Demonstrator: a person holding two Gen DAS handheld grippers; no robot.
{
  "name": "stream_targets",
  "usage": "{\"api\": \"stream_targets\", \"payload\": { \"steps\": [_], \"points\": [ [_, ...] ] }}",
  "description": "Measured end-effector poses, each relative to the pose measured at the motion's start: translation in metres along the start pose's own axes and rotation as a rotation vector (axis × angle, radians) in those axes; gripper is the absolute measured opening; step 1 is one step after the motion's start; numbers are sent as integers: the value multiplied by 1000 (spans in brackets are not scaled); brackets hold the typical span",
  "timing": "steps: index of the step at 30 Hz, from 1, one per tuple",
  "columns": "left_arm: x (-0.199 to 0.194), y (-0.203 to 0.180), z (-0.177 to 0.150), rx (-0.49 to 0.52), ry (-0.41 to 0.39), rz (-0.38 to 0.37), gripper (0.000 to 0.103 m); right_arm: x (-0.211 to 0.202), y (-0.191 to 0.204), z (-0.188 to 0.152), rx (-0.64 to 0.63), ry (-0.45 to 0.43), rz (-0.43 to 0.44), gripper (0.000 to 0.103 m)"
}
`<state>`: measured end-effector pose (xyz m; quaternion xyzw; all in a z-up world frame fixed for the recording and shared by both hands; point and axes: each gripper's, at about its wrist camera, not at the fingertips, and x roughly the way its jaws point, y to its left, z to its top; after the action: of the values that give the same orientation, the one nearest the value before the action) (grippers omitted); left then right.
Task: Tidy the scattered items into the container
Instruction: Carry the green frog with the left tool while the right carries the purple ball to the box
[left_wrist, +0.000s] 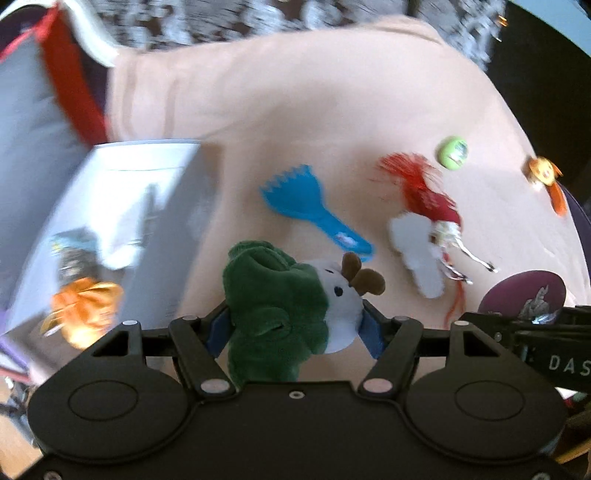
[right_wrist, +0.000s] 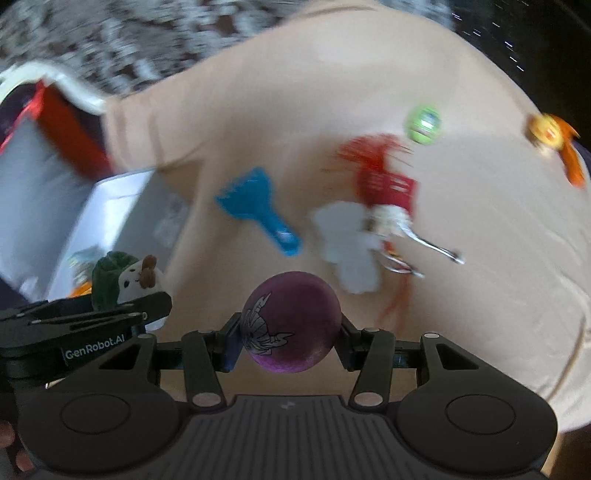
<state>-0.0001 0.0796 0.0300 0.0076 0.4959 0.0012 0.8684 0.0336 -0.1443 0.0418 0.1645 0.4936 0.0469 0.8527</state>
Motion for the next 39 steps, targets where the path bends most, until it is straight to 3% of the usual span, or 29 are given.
{"api": "stream_targets", "payload": {
  "steps": [7,18,30,39],
  "points": [
    [-37,60,-29,-101,-25,79,64,-15,77,-6,-155,23,82,51],
    [-51,120,-81,-194,-5,142,64,-21,169,-33,-367,91,154,51],
    [-45,157,-111,-262,27,136,64,-8,220,-57,-507,175,171,51],
    [-57,192,-94,-308,-7,112,64,-2,235,-33,-514,197,168,51]
  ]
}}
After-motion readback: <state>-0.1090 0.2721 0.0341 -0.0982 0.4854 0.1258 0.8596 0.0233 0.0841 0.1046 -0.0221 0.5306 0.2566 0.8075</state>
